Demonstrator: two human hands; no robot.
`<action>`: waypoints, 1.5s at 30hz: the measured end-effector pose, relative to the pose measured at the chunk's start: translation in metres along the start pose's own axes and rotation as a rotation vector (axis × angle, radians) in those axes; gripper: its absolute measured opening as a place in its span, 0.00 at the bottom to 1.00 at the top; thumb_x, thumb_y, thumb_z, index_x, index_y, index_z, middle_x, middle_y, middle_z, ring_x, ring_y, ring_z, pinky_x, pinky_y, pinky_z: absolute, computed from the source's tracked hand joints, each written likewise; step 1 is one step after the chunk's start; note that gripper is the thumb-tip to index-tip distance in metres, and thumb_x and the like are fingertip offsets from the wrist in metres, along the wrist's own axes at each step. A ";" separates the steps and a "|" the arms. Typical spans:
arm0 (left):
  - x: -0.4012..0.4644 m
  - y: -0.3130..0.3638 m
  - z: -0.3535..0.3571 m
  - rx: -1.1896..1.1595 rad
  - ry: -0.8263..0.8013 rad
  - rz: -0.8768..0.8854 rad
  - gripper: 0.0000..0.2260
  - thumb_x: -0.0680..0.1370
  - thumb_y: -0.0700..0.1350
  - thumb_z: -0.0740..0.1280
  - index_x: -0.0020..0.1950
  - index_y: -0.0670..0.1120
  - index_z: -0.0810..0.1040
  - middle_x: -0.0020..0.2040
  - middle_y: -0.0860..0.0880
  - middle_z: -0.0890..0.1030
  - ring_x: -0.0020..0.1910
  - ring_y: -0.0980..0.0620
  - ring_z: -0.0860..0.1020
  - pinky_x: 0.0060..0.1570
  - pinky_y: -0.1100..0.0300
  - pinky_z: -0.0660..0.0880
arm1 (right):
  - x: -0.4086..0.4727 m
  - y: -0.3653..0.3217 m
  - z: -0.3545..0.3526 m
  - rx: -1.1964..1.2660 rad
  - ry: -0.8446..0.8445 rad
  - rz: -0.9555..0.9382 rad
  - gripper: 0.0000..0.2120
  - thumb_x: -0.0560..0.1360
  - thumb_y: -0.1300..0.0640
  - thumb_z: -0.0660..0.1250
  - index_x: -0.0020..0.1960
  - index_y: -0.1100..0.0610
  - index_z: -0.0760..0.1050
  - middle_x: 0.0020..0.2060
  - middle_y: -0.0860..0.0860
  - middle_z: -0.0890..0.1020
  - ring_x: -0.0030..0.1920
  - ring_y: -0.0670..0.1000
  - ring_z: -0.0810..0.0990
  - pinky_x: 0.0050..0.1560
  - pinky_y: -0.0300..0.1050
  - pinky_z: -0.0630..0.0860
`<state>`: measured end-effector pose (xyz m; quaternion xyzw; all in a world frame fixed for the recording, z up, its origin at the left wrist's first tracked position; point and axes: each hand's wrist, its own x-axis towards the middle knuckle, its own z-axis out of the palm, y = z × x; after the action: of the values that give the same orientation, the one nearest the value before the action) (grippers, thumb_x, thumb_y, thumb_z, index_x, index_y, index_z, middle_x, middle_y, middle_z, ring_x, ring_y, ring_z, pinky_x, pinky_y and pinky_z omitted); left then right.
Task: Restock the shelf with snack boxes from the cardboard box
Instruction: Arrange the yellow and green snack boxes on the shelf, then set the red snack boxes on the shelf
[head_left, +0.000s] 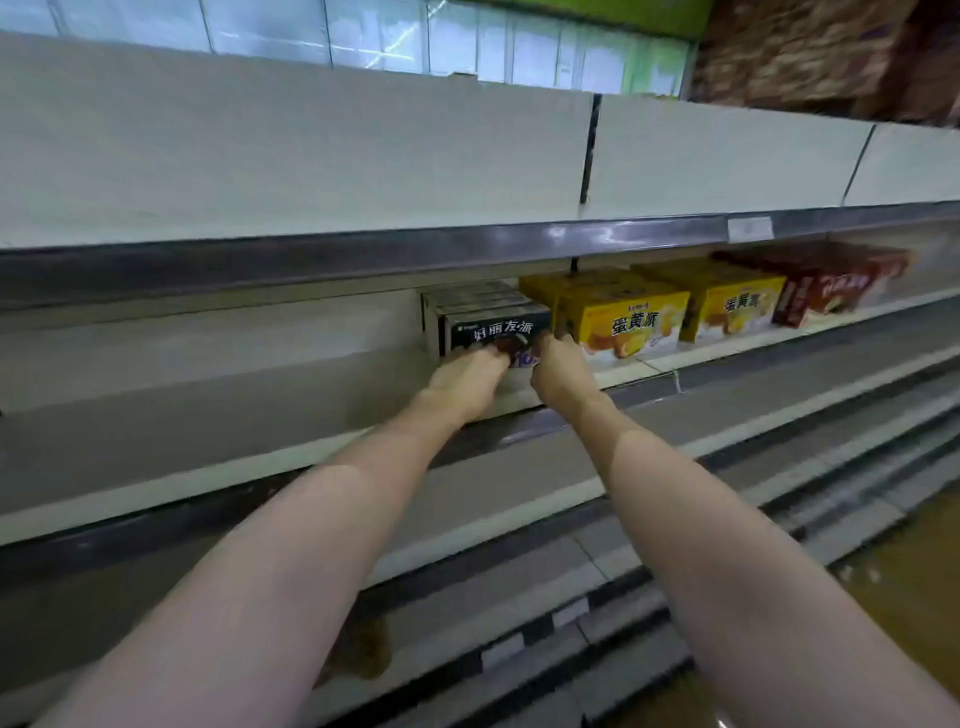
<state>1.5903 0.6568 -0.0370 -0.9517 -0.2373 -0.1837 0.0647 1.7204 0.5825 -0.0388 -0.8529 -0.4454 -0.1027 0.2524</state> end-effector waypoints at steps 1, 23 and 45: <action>-0.001 0.004 -0.002 0.005 0.005 -0.004 0.14 0.80 0.38 0.59 0.64 0.45 0.74 0.60 0.43 0.75 0.59 0.41 0.75 0.55 0.51 0.73 | -0.003 0.002 -0.002 -0.008 0.011 0.007 0.18 0.75 0.69 0.60 0.64 0.63 0.72 0.61 0.64 0.75 0.60 0.64 0.75 0.58 0.52 0.73; 0.013 0.261 0.073 -0.413 -0.178 0.586 0.07 0.72 0.37 0.62 0.36 0.47 0.70 0.39 0.42 0.77 0.39 0.40 0.78 0.40 0.48 0.76 | -0.231 0.197 -0.087 -0.073 0.186 0.588 0.06 0.79 0.63 0.59 0.55 0.61 0.73 0.48 0.55 0.74 0.53 0.61 0.75 0.45 0.45 0.65; -0.115 0.635 0.174 -0.712 -0.694 0.746 0.03 0.76 0.42 0.63 0.44 0.48 0.76 0.46 0.48 0.82 0.45 0.46 0.80 0.45 0.52 0.80 | -0.530 0.453 -0.125 -0.078 0.161 1.207 0.05 0.78 0.60 0.62 0.52 0.55 0.74 0.54 0.55 0.77 0.56 0.57 0.76 0.56 0.51 0.74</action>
<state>1.8529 0.0862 -0.2644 -0.9380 0.1797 0.1033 -0.2778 1.7856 -0.0741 -0.2979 -0.9530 0.1412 -0.0220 0.2673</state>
